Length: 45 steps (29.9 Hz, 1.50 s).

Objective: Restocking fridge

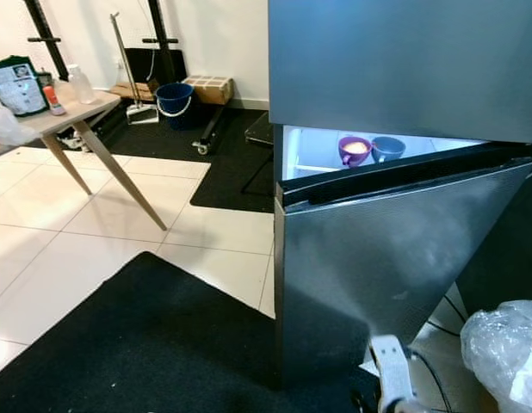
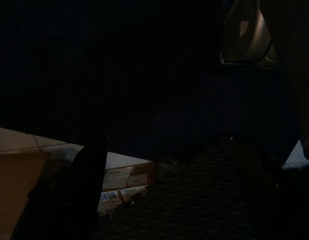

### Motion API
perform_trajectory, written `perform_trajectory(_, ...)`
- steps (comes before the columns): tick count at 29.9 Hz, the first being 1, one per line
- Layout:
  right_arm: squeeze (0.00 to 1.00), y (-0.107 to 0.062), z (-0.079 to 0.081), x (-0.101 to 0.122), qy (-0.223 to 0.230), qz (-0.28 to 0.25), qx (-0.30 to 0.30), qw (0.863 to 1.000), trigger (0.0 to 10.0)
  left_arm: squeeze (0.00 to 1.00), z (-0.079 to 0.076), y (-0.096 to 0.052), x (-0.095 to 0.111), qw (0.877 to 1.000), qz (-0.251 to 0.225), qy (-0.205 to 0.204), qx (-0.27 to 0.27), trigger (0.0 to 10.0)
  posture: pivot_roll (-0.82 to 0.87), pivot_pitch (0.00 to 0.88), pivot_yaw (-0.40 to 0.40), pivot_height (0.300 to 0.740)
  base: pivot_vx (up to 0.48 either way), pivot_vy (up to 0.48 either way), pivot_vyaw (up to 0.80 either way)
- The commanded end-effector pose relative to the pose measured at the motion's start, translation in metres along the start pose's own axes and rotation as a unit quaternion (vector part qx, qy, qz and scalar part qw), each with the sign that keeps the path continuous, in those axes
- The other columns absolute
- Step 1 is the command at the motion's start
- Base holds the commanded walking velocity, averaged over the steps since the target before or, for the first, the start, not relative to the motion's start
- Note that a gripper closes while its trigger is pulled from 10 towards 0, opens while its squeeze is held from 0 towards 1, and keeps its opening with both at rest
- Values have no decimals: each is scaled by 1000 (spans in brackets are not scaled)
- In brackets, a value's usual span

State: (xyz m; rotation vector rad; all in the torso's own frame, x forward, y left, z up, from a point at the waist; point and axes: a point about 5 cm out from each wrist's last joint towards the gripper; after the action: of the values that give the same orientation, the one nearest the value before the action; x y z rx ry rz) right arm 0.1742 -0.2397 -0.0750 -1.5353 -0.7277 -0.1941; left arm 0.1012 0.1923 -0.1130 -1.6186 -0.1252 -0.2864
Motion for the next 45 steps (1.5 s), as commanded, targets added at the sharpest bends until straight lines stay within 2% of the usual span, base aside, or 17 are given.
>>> perform_trajectory(1, 0, 1, 2, 0, -6, 7, 1, 1000, 10000, 0, -14, 2, -1, 1000, 2, 0, -20, 10000, 81, 0, -20, 740, 0, 0, 744)
perform_trajectory(3, 0, -1, 8, -12, -13, 30, 5, 999, 10000, 0, -13, 2, -1, 1000, 3, 0, -18, 10000, 83, 0, -22, 740, 0, 0, 747)
perform_trajectory(9, 0, -4, 13, -31, -16, 65, 0, 998, 10000, 0, -13, 2, -1, 1000, 3, 1, -19, 10000, 81, 0, -20, 740, 0, 0, 746)
perform_trajectory(16, 0, -6, 12, -37, -13, 76, -13, 997, 10000, 0, -14, 2, -1, 1000, 3, 0, -20, 10000, 77, 0, -20, 740, 0, 0, 746)
perform_trajectory(19, 0, -7, 8, -40, -6, 85, -36, 996, 10000, 0, -13, 2, -1, 1000, 3, 0, -19, 10000, 75, 0, -16, 740, 0, 0, 0)
perform_trajectory(24, 0, -8, 9, -42, -10, 90, -39, 995, 10000, 0, -11, 2, -1, 1000, -1, -6, -13, 10000, 69, 0, -13, 740, 0, 0, 0)
perform_trajectory(28, 0, -8, 8, -42, -15, 92, -46, 995, 10000, 0, -1, 0, 1, 1000, -9, -28, 3, 10000, 61, 0, -19, 740, 0, 0, 0)
perform_trajectory(30, 0, -9, 4, -44, -11, 98, -63, 993, 10000, 0, 13, -2, 7, 997, -28, -68, 24, 10000, 58, 0, -12, 740, 0, 0, 0)
perform_trajectory(32, 0, -10, -1, -44, -6, 101, -76, 992, 10000, 0, 21, -4, 12, 994, -41, -95, 36, 10000, 57, 0, -5, 740, 0, 0, 0)
perform_trajectory(36, 0, -11, -8, -41, 5, 95, -88, 992, 10000, 0, 23, -5, 16, 994, -45, -90, 35, 10000, 52, 0, 9, 740, 0, 0, 0)
perform_trajectory(38, 0, -12, -18, -34, 50, 79, -118, 989, 10000, 0, 29, -6, 23, 996, -52, -59, 41, 10000, 62, 0, -5, 740, 0, 0, 0)
perform_trajectory(41, 0, -12, -20, -31, 57, 73, -124, 988, 10000, 0, 33, -8, 27, 995, -62, -64, 47, 10000, 75, 14, -12, 740, 0, 0, 0)
perform_trajectory(45, 0, -9, -12, -33, 39, 81, -112, 990, 10000, 0, 43, -11, 27, 991, -76, -89, 65, 10000, 79, 33, -26, 740, 0, 0, 0)
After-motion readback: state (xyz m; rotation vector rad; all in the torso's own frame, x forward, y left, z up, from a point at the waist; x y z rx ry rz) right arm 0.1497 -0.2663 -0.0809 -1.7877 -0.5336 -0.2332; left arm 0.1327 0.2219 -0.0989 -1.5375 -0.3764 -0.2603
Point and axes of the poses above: a point about 5 cm out from each wrist's last joint towards the gripper, its own y axis pointing out of the wrist towards the gripper, its own x axis along the axis of the wrist's last joint, z = x × y, and after that the axes turned 13 degrees about -y, right-handed
